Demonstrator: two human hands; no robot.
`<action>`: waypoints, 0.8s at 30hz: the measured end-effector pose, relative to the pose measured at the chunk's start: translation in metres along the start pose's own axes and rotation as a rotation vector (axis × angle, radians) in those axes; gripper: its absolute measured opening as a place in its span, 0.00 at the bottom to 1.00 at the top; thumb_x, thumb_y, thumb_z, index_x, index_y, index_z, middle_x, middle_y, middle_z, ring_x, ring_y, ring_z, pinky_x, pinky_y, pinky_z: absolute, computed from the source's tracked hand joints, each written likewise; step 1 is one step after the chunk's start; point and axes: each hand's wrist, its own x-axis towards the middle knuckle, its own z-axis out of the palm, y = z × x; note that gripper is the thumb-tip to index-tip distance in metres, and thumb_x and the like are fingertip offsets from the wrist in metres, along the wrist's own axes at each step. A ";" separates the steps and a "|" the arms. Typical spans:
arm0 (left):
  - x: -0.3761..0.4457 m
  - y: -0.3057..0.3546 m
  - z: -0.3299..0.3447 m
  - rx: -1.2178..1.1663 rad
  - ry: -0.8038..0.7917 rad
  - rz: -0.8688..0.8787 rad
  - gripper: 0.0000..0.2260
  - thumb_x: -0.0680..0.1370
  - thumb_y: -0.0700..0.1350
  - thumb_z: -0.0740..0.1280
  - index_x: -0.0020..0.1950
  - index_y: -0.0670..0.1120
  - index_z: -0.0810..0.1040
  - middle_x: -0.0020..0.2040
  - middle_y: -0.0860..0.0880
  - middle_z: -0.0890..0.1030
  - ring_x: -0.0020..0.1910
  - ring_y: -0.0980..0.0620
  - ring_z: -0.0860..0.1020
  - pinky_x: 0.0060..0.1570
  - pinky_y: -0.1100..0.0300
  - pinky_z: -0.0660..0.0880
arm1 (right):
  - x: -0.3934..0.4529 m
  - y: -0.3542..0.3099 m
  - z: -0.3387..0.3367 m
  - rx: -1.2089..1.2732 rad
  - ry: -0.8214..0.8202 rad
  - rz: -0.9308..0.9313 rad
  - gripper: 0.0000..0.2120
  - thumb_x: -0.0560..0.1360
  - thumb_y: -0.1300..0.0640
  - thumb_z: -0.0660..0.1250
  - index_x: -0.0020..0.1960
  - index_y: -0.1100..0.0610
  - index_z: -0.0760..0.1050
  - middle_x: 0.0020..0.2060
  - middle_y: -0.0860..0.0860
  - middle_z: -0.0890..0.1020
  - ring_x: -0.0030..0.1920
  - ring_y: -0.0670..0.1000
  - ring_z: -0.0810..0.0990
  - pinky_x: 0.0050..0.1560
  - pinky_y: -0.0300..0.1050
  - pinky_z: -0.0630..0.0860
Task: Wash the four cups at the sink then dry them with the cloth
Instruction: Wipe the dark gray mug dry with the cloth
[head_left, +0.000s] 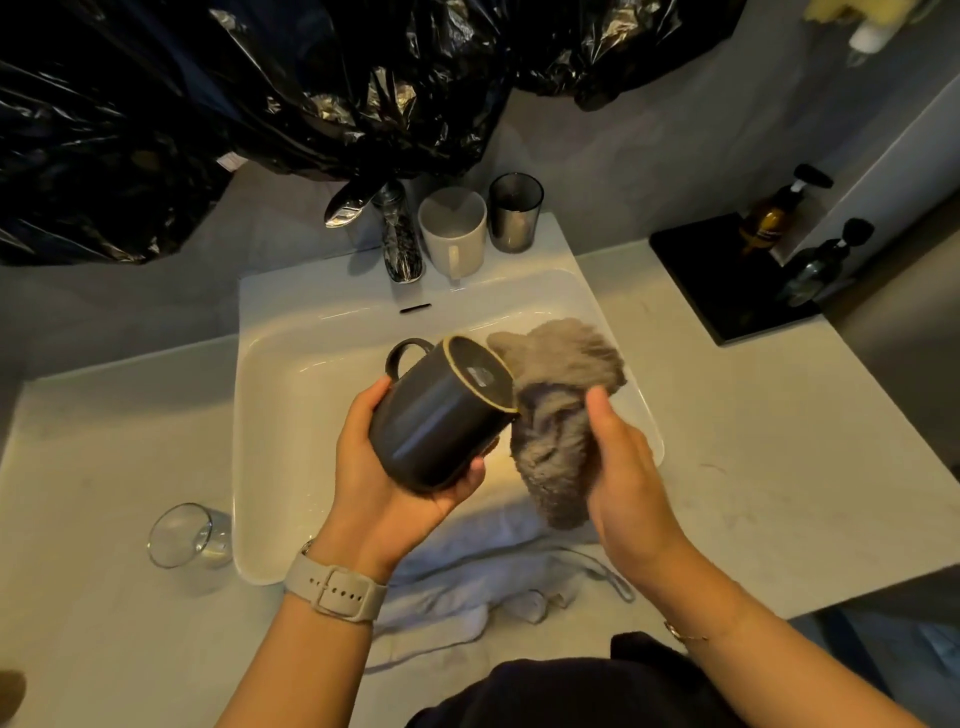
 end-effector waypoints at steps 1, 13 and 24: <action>0.000 -0.001 0.002 0.031 -0.004 0.024 0.24 0.71 0.60 0.68 0.61 0.47 0.79 0.56 0.39 0.81 0.52 0.38 0.80 0.38 0.53 0.79 | 0.001 -0.001 0.005 -0.082 -0.037 -0.025 0.21 0.75 0.39 0.60 0.45 0.55 0.80 0.41 0.46 0.84 0.45 0.43 0.82 0.48 0.35 0.77; -0.012 -0.002 0.006 0.140 0.131 0.355 0.11 0.75 0.55 0.67 0.39 0.52 0.85 0.43 0.45 0.86 0.41 0.44 0.84 0.41 0.50 0.80 | 0.017 -0.004 0.037 -0.075 0.027 0.002 0.32 0.73 0.37 0.64 0.49 0.70 0.76 0.46 0.71 0.78 0.48 0.67 0.78 0.49 0.58 0.78; 0.008 -0.037 0.007 0.455 0.181 0.579 0.25 0.68 0.57 0.76 0.59 0.50 0.74 0.55 0.51 0.82 0.55 0.51 0.81 0.53 0.54 0.77 | 0.022 -0.004 0.049 0.327 0.166 0.037 0.10 0.77 0.50 0.62 0.54 0.50 0.79 0.51 0.48 0.85 0.55 0.48 0.83 0.59 0.47 0.77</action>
